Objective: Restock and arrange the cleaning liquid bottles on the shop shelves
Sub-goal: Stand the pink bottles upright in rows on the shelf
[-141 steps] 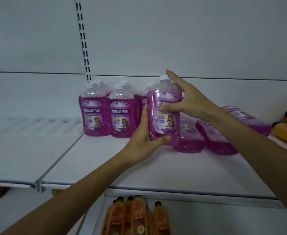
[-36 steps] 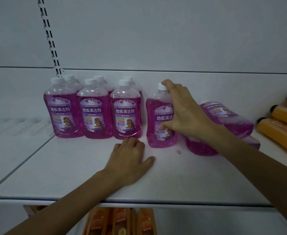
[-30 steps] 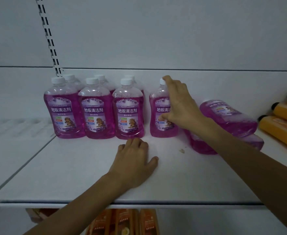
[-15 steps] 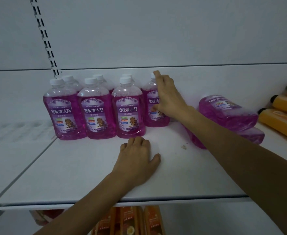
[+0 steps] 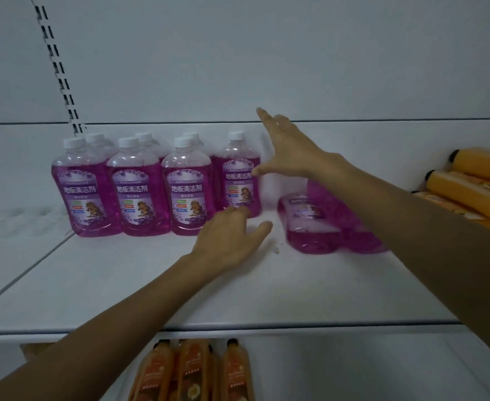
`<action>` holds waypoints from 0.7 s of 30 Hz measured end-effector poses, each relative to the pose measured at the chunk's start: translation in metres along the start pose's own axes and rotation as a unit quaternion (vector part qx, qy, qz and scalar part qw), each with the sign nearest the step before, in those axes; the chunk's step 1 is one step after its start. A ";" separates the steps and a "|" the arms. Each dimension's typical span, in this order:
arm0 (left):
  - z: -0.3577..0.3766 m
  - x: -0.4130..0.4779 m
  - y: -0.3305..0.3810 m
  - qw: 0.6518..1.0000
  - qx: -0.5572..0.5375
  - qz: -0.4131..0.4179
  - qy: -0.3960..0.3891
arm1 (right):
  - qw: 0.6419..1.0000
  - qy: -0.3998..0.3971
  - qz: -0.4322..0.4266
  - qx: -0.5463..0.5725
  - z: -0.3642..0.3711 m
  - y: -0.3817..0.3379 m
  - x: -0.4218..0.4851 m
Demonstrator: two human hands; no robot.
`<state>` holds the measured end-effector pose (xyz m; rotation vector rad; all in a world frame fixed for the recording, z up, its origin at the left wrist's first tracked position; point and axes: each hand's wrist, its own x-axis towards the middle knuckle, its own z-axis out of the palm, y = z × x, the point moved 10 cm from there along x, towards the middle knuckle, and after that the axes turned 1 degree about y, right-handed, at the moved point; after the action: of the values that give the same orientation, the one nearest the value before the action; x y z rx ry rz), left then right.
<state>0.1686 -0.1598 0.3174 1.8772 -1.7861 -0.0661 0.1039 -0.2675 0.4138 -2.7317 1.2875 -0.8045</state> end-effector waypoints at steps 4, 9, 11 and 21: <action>0.004 0.021 0.037 0.995 -0.096 0.009 0.005 | 0.997 0.002 0.075 0.015 -0.035 0.055 -0.015; 0.021 0.039 0.073 0.990 -0.137 0.009 -0.019 | 0.973 -0.096 0.196 0.078 -0.010 0.123 -0.053; 0.033 0.039 0.086 0.987 -0.156 0.008 -0.038 | 0.959 -0.125 0.227 0.117 0.009 0.139 -0.062; 0.054 0.043 0.092 0.965 -0.258 -0.048 -0.025 | 0.959 -0.061 0.197 0.195 0.004 0.135 -0.062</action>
<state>0.0683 -0.2164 0.3233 1.5848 -1.5184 -0.5636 -0.0230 -0.3127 0.3524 -2.0952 1.4024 -0.7393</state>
